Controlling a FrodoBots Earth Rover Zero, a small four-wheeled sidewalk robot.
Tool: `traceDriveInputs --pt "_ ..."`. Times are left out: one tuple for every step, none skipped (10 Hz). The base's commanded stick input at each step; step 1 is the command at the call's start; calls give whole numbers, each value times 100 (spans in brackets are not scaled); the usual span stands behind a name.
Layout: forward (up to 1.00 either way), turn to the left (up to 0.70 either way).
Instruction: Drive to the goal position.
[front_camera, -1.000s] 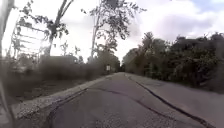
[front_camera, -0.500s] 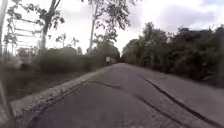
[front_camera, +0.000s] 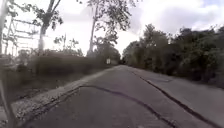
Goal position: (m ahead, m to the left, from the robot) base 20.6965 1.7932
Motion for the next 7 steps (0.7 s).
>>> traceDriveInputs --pt "70 0" --pt "70 0" --pt "70 0" --pt "70 0" --pt "70 0" --pt "70 0" --pt "70 0"
